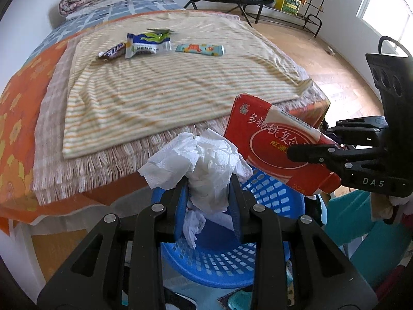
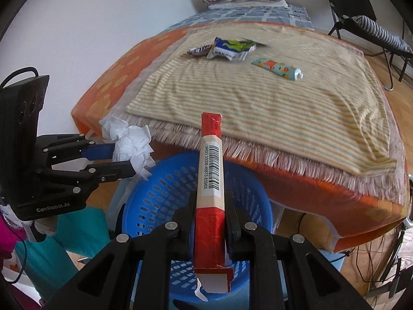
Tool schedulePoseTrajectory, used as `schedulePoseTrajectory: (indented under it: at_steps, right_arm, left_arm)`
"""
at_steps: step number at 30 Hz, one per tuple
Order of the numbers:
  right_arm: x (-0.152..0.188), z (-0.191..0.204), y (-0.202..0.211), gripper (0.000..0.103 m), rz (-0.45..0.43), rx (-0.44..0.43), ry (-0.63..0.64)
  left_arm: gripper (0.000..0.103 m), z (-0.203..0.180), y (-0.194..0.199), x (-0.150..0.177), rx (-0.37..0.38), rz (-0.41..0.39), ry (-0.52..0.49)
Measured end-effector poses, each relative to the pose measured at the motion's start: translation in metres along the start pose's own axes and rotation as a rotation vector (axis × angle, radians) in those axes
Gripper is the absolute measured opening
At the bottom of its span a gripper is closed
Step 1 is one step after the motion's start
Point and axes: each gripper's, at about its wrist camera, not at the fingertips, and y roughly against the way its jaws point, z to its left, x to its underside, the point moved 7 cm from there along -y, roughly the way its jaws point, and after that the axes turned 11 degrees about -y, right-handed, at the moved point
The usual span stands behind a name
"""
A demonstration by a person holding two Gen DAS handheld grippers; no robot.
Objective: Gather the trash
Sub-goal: 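Carry the plastic and red pack to the basket and release both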
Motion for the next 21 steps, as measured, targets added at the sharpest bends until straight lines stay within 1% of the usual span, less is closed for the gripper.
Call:
schedulePoseTrajectory:
  at_steps: [5,8,9,10,14,17,19,21]
  right_arm:
    - [0.005,-0.001,-0.005,0.017,0.02,-0.001,-0.007]
    - [0.007,-0.002,-0.009,0.02,0.031,-0.003,-0.012]
    - [0.008,-0.002,-0.01,0.021,0.035,-0.003,-0.012]
    - [0.008,-0.002,-0.011,0.021,0.038,-0.003,-0.011]
    - [0.008,-0.002,-0.012,0.021,0.04,-0.002,-0.011]
    - [0.006,-0.003,-0.012,0.026,0.035,0.0,-0.016]
    - [0.005,-0.005,-0.012,0.03,0.031,0.003,-0.021]
    - [0.005,-0.006,-0.011,0.039,0.028,0.006,-0.025]
  left_arm:
    - [0.03,-0.004,-0.003,0.005,0.009,0.012,-0.004]
    - [0.03,-0.007,-0.004,0.007,0.011,0.017,-0.009]
    - [0.034,-0.007,-0.004,0.007,0.011,0.018,-0.01]
    - [0.035,-0.008,-0.004,0.008,0.011,0.019,-0.01]
    - [0.037,-0.009,-0.005,0.008,0.012,0.023,-0.013]
    - [0.042,-0.009,-0.006,0.008,0.011,0.026,-0.011]
    - [0.042,-0.008,-0.007,0.007,0.009,0.028,-0.009]
    - [0.043,-0.007,-0.007,0.007,0.008,0.029,-0.006]
